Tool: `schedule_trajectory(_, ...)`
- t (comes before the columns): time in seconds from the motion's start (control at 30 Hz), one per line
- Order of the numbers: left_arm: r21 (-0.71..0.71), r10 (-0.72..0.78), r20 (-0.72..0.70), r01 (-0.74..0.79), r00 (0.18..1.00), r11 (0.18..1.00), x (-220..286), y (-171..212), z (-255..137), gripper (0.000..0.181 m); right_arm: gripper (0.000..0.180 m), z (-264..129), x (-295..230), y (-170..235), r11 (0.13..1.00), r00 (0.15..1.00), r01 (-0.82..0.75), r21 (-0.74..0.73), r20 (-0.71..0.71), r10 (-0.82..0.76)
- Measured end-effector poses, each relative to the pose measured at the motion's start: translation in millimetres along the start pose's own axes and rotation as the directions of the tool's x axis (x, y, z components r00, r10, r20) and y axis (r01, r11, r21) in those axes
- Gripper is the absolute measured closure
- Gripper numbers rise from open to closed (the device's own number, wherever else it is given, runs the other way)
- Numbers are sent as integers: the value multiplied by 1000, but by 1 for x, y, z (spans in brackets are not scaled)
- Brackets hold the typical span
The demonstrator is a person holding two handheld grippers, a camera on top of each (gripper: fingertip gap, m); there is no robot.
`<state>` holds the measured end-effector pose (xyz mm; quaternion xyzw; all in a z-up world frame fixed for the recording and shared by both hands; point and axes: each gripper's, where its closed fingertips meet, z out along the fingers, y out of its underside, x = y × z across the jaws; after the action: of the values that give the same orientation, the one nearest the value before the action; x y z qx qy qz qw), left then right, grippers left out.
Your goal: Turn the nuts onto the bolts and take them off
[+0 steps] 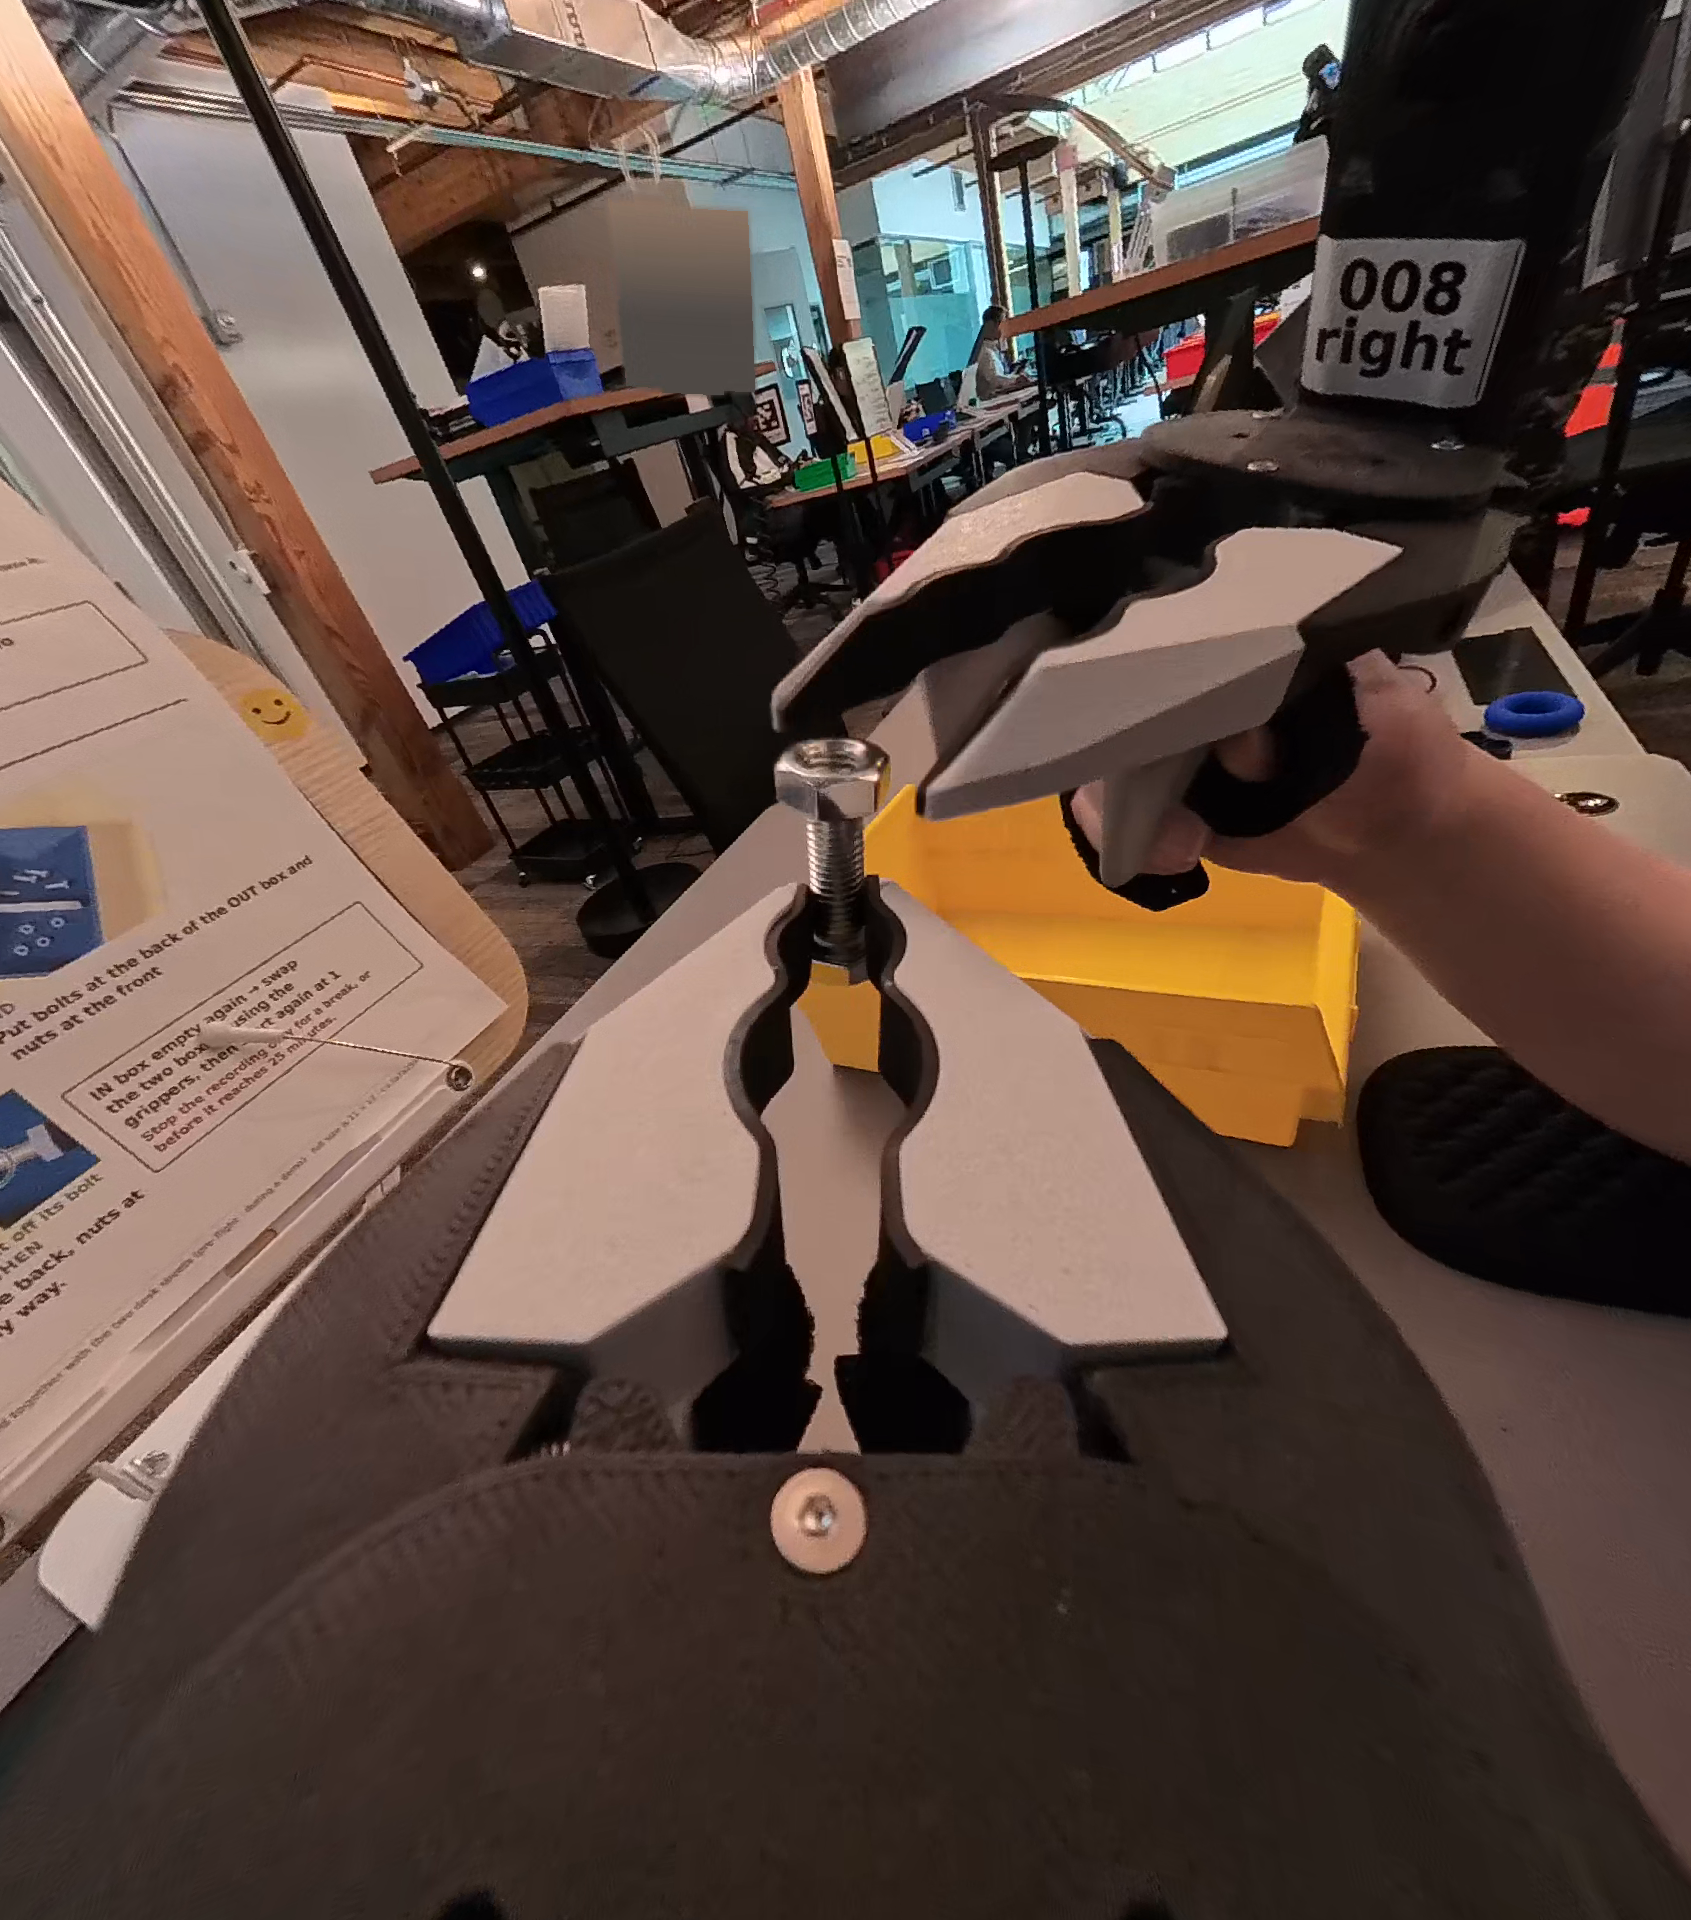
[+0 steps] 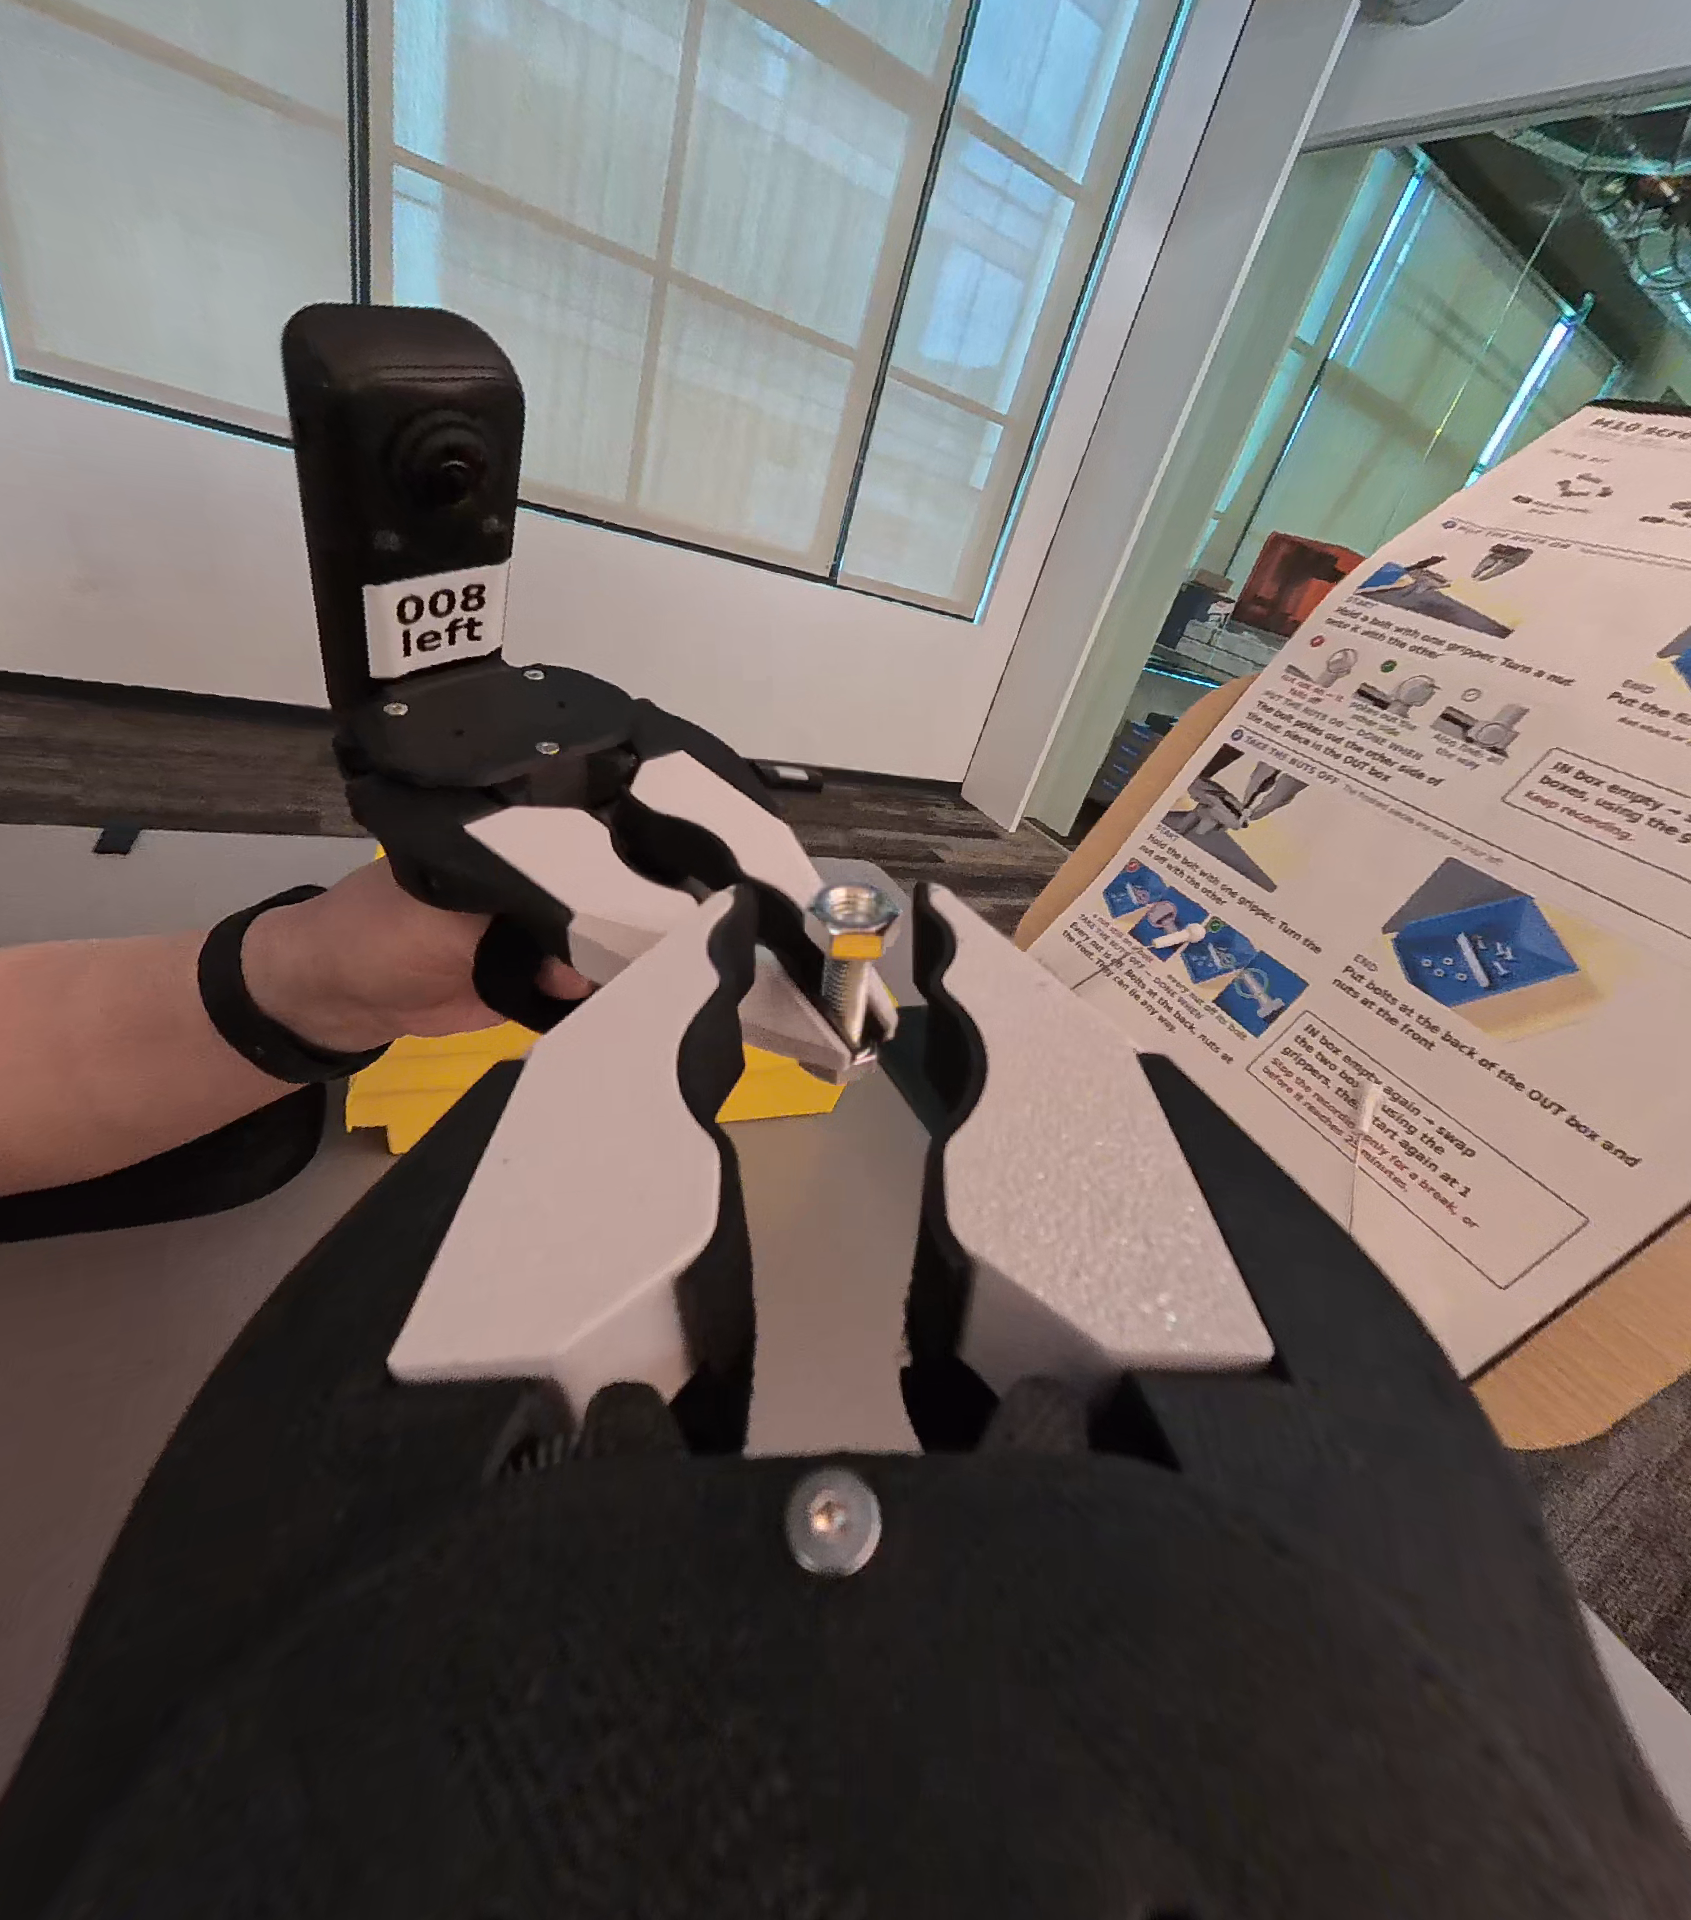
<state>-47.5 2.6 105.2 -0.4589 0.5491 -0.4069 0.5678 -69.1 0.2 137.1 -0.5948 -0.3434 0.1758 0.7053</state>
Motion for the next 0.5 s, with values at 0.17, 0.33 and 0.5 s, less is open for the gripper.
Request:
schedule_trajectory(0.17, -12, 16, 34, -16, 999, 1000, -6, 2, -1, 173, 150, 1, -3, 2, 999, 1000, 29, -23, -2, -29)
schedule_trajectory(0.33, 10, -12, 40, 11, 999, 1000, -11, -2, -6, 174, 156, -3, -2, -4, 1000, 1000, 13, 3, 5, -13)
schedule_trajectory(0.5, 9, -2, 3, 2, 1000, 1000, -2, -2, -2, 173, 148, 0, 1, 0, 1000, 1000, -15, -8, -7, 15)
